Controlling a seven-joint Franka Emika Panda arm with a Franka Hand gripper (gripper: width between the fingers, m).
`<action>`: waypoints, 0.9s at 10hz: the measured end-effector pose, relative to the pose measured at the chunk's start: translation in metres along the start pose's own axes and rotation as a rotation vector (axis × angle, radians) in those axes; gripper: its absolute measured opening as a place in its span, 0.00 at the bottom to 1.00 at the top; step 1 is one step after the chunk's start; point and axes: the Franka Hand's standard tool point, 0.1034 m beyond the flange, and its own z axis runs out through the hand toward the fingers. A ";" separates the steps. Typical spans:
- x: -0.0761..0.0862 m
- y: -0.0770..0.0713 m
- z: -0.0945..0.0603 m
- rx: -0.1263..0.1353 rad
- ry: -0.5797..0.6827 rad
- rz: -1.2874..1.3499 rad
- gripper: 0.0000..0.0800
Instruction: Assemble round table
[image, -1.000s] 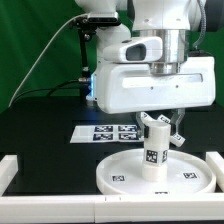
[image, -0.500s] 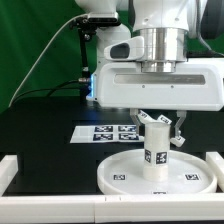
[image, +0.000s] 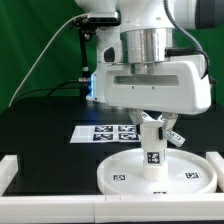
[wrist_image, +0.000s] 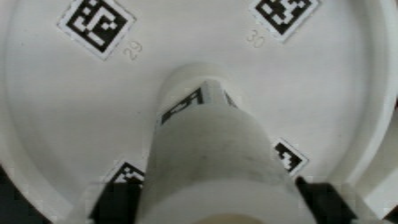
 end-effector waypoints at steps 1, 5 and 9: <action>-0.001 0.000 0.001 -0.001 -0.001 0.033 0.51; -0.014 0.003 0.003 -0.034 -0.050 -0.253 0.78; -0.015 0.005 -0.004 -0.033 -0.004 -0.580 0.81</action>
Offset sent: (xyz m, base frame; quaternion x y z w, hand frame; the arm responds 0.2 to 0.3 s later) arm -0.0128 0.0093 -0.0118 -0.0065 -0.0776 -0.2987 0.9512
